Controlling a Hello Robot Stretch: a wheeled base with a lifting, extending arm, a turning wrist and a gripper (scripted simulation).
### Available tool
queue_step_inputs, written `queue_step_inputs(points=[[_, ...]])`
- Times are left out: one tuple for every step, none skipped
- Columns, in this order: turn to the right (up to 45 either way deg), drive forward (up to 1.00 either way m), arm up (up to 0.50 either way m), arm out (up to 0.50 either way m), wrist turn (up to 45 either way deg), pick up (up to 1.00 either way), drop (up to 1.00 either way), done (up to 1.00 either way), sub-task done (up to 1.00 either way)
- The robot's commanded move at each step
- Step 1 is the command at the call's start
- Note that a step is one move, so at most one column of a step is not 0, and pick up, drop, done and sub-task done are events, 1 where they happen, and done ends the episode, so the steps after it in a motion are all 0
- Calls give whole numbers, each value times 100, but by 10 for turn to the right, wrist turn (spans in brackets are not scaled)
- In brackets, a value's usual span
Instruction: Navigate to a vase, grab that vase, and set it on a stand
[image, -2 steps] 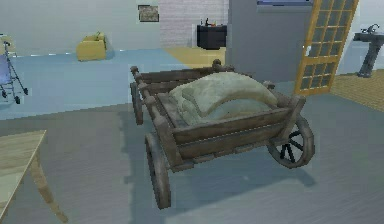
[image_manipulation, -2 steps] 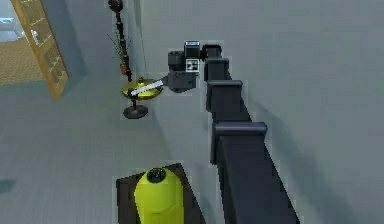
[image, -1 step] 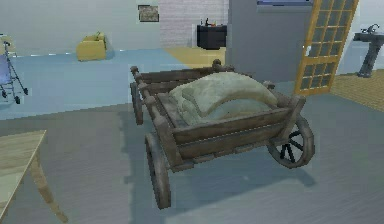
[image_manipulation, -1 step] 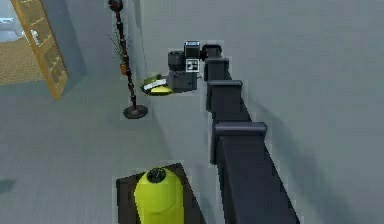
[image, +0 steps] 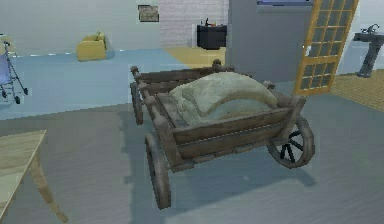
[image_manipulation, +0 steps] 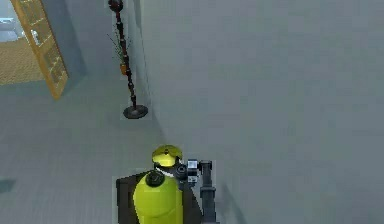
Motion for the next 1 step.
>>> queue_step_inputs(points=[[0,0,-32,0,0,0,0,0,0]])
